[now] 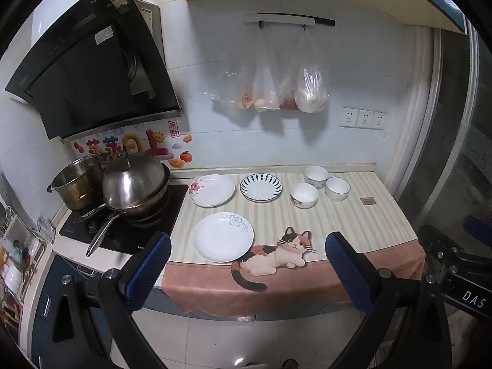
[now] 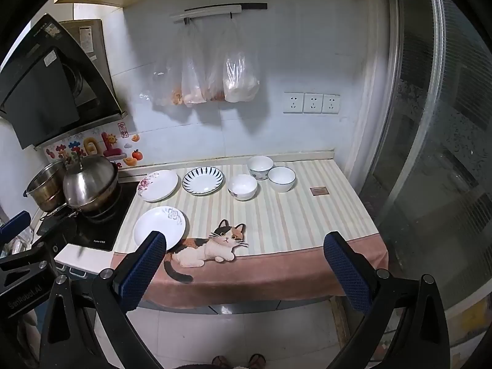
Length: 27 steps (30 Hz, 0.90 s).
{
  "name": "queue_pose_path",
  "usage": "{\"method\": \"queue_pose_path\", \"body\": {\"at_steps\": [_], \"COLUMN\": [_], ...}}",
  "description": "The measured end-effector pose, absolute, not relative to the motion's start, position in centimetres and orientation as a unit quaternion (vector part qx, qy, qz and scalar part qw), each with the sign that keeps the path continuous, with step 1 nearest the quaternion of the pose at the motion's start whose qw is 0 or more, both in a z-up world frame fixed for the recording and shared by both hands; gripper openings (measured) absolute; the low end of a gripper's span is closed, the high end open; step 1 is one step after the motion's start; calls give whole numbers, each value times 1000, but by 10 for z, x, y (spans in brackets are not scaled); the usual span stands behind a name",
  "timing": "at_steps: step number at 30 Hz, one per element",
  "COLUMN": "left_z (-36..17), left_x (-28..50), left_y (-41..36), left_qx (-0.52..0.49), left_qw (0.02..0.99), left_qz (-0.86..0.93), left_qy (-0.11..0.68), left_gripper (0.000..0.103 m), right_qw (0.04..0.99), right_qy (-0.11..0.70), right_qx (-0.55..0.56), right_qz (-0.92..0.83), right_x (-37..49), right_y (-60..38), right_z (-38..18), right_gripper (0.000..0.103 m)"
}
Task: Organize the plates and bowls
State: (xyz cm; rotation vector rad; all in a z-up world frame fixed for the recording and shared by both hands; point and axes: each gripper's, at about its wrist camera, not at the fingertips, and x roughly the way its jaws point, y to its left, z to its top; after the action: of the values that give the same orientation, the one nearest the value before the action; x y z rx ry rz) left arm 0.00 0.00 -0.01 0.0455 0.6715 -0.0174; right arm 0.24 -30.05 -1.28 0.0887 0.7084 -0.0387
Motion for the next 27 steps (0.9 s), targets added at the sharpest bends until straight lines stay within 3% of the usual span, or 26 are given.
{"method": "queue_pose_path", "body": {"at_steps": [27], "left_z": [13], "left_x": [-3], "left_y": [-4], "left_qx": [24], "left_qw": [948], "left_qz": [-7], "left_qy": [318], "left_gripper": [103], "right_qw": [939], "right_qy": [340], "right_qx": [42], "right_qz": [-21], "right_x": [-3], "right_y": [-303], "right_z": [-10], "right_gripper": [103]}}
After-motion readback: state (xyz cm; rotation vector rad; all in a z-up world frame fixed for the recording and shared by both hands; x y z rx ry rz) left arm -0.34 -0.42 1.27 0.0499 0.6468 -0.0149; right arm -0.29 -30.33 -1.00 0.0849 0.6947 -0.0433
